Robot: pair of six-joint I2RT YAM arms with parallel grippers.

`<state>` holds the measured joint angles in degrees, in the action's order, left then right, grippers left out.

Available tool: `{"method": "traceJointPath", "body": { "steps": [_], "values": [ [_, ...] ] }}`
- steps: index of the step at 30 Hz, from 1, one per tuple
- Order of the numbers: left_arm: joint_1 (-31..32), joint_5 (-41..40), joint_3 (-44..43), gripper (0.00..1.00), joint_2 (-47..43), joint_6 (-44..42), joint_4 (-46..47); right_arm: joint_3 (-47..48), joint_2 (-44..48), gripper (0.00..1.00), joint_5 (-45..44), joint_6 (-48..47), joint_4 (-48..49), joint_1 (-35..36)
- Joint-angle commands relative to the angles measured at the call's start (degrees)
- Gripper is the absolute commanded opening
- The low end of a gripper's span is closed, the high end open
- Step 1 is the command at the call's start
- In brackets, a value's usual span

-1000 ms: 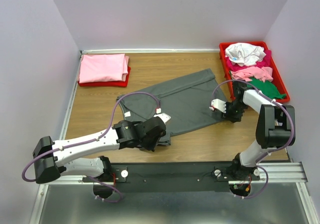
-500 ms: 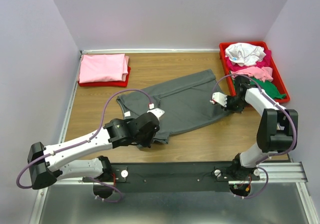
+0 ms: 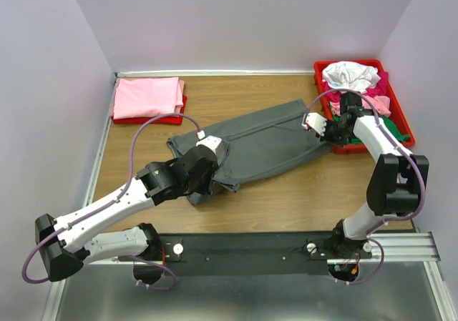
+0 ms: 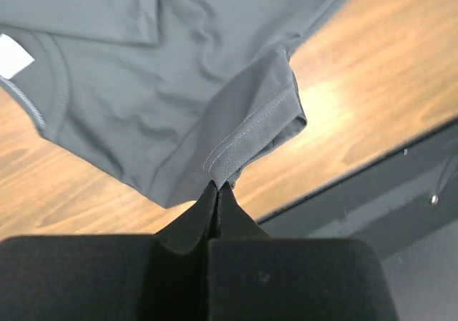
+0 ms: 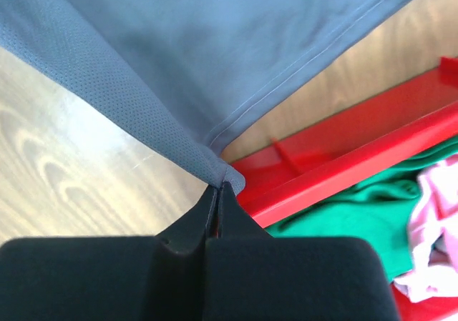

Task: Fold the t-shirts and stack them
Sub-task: Fold the tshirt

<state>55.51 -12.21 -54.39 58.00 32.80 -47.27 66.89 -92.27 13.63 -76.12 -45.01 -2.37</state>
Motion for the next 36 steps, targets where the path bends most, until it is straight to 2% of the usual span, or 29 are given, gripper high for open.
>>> {"method": "traceJointPath", "body": {
  "steps": [1, 22, 36],
  "values": [
    [-3.5, -3.6, -2.4, 0.00, -0.6, -1.6, 3.2, 4.5, -3.5, 0.01, 3.9, 3.6, 0.1, -0.2],
    [-19.1, -4.0, -5.5, 0.00, 8.2, -13.5, 14.7, 15.4, -15.0, 0.01, 5.0, 13.9, 5.0, 1.4],
    [-20.5, 1.7, -5.5, 0.00, 12.5, -17.9, 15.8, 17.9, -18.7, 0.02, 4.3, 16.0, 5.7, 2.3]
  ]
}}
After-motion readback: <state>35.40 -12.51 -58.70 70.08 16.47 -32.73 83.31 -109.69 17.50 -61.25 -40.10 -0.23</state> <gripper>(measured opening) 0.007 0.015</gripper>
